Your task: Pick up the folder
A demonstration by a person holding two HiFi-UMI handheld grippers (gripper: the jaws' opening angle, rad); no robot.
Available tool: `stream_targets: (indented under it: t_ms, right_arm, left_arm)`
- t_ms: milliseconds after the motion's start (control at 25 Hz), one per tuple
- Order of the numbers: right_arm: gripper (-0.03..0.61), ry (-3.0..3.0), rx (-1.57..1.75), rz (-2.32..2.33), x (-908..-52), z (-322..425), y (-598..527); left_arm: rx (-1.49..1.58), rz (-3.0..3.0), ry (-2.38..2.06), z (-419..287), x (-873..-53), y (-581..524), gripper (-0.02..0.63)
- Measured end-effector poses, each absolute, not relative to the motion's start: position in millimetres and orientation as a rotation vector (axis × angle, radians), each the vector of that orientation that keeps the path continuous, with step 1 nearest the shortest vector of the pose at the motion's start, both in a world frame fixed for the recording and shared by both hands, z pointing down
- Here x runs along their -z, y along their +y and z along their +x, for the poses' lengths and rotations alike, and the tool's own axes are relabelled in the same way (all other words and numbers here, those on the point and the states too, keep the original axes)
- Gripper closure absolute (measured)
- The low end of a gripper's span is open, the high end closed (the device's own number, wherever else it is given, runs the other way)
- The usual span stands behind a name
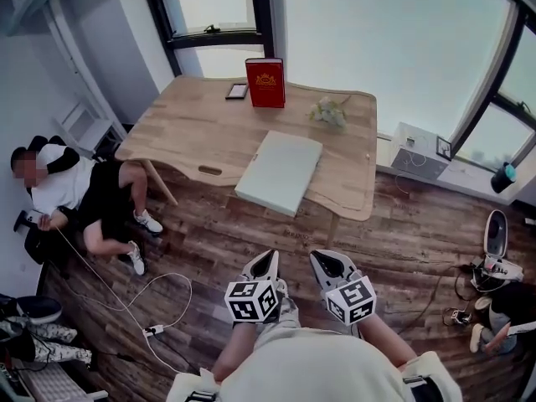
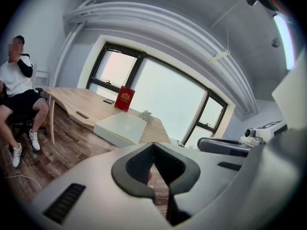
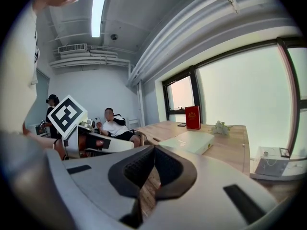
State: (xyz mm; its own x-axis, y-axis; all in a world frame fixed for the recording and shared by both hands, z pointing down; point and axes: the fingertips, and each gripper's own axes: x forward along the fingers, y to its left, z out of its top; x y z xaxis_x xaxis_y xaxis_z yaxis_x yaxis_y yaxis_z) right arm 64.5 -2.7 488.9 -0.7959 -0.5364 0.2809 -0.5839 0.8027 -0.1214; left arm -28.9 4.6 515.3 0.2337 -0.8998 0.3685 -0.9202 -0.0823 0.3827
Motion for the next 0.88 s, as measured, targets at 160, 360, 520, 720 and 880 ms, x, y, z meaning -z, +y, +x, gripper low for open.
stream_targets:
  t_ms: [160, 360, 520, 720, 880]
  right_arm:
    - [0.558, -2.768, -0.300, 0.863, -486.8, 51.0, -32.4]
    - [0.558, -2.772, -0.275, 0.869, -477.5, 30.2, -74.2]
    - [0.558, -2.778, -0.274, 0.903, -470.6, 16.7, -105.1]
    - [0.558, -2.792, -0.295, 0.960, -466.9, 1.2, -133.6]
    - [0.558, -2.784, -0.308, 1.015, -468.2, -7.7, -155.0]
  left_arm:
    - [-0.070, 1.984, -1.651, -36.4, -519.2, -22.6, 0.594]
    - [-0.037, 1.951, -1.632, -58.1, -519.2, -61.2, 0.594]
    - [-0.028, 1.949, -1.615, -73.9, -520.0, -88.9, 0.594]
    - [-0.031, 1.956, -1.601, -92.1, -520.6, -116.7, 0.594]
    - [-0.043, 1.961, -1.575, -106.1, -524.8, -139.7, 0.594]
